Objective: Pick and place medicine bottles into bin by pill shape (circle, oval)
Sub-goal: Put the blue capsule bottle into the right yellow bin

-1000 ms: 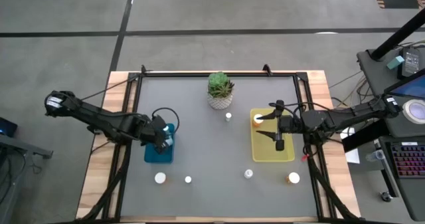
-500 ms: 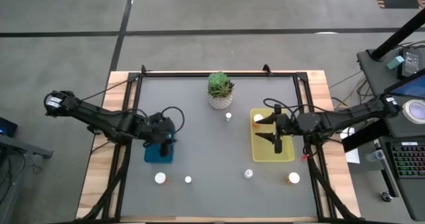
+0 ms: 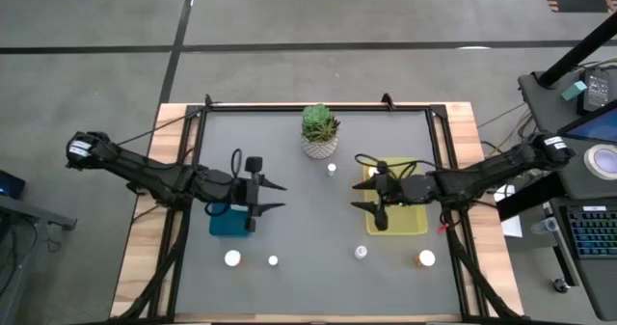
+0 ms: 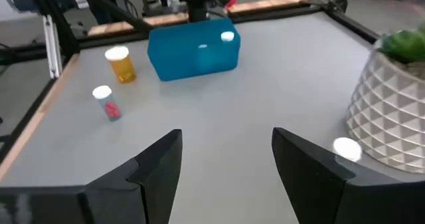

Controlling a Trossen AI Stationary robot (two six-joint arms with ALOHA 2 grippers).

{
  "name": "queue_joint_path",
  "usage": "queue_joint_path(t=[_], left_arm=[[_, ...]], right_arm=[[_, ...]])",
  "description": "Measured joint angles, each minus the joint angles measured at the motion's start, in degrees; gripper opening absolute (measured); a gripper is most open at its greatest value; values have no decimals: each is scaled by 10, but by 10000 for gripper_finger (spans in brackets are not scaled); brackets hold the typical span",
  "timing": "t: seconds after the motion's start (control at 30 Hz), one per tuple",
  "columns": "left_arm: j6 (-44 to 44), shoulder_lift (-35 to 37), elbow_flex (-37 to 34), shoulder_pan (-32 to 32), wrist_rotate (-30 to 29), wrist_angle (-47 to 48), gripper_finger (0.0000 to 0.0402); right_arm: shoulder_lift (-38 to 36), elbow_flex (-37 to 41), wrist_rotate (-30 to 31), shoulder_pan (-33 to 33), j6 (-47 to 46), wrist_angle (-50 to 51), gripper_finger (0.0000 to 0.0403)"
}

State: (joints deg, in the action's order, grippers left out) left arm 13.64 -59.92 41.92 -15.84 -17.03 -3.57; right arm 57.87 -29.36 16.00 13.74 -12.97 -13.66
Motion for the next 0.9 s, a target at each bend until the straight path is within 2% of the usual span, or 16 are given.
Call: queue_joint_path(t=[0.17, 0.33, 0.53, 0.9], left_arm=[[70, 0, -57, 1, 0, -120, 157], [96, 4, -95, 5, -5, -188, 157], [94, 7, -113, 6, -24, -196, 157], [95, 47, -136, 6, -30, -196, 157]], right_arm=[[71, -52, -2, 9, 10, -3, 224], [128, -110, -6, 19, 30, -1, 224], [182, -187, -13, 28, 45, 20, 224], [299, -360, -23, 39, 67, 156, 224]])
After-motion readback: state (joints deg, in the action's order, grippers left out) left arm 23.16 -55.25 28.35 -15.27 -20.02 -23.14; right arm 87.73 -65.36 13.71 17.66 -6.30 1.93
